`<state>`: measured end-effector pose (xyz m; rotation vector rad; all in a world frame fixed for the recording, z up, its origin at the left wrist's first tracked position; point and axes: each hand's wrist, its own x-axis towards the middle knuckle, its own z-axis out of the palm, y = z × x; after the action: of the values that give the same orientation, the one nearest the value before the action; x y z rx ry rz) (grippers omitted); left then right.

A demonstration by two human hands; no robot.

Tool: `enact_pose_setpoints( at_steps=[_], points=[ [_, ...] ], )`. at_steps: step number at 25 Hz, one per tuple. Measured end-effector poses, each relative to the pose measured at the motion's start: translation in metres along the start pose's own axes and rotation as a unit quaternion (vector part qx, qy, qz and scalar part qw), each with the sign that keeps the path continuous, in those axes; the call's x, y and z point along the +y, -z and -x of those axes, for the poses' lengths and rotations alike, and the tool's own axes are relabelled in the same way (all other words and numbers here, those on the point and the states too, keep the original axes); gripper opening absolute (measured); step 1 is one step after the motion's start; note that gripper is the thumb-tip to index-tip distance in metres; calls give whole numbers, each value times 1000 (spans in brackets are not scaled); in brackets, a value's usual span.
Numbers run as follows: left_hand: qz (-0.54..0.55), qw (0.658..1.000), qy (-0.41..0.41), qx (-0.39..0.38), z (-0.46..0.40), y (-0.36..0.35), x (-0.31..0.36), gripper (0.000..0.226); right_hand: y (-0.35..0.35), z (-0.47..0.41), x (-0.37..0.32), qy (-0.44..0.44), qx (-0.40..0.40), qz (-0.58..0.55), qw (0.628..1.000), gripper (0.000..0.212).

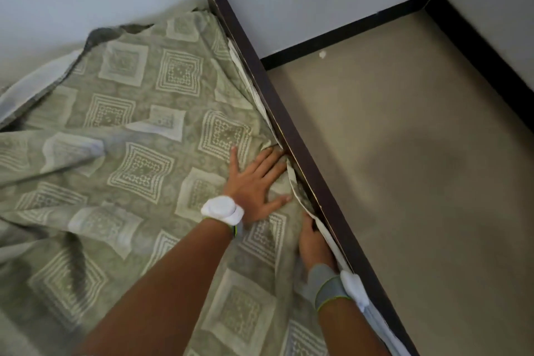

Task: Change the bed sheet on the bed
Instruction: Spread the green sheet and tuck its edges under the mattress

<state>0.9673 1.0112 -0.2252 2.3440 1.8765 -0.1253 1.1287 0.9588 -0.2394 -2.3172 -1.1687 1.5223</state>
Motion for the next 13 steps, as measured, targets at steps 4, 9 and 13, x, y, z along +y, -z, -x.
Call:
enact_pose_setpoints(
  at_steps=[4,9,13],
  points=[
    [148,961,221,74,31,-11,-17,79,1,15,-2,-24,63,94,993,78],
    [160,932,296,135,10,-16,-20,38,-2,70,10,198,52,177,963,76],
    [145,939,264,165,41,-20,-42,34,-9,50,-23,338,34,170,925,71]
  ],
)
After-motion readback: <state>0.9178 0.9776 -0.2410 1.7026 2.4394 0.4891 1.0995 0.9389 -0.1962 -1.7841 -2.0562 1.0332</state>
